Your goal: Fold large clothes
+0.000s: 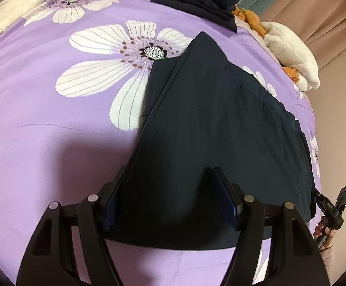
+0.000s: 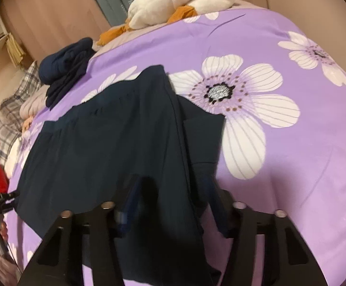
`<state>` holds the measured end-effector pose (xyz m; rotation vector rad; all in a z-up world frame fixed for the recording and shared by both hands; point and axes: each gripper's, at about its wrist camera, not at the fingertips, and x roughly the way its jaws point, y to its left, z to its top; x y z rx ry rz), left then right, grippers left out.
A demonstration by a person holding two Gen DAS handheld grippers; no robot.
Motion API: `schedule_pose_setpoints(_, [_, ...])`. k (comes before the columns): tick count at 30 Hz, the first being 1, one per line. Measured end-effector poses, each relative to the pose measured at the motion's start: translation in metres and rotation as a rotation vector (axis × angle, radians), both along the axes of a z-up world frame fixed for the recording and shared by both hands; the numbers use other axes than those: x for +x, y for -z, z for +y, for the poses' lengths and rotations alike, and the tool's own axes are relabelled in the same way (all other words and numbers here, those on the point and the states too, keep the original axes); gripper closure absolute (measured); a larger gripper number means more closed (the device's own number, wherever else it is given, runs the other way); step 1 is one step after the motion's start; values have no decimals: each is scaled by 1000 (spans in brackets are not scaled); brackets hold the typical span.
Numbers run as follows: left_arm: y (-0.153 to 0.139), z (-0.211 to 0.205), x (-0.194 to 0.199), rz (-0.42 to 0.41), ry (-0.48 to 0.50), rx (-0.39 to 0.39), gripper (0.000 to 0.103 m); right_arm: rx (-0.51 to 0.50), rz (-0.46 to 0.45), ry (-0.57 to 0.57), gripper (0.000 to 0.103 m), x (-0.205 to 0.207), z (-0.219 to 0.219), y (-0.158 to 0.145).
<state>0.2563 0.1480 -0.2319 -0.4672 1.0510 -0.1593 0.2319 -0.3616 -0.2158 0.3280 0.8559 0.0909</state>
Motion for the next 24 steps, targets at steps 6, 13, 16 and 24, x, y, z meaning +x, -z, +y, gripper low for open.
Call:
schedule_pose_setpoints(6, [-3, -4, 2, 2, 3, 8, 34, -21, -58, -33, 98, -7, 5, -6])
schedule_pose_setpoints(13, [-9, -16, 9, -20, 42, 52, 33, 23, -83, 11, 99, -36, -12, -9])
schedule_pose_setpoints(16, [-8, -16, 10, -16, 41, 67, 33, 34, -35, 18, 99, -32, -16, 0])
schedule_pose_setpoints(24, [-34, -8, -12, -76, 12, 163, 33, -44, -36, 111, 79, -32, -15, -22])
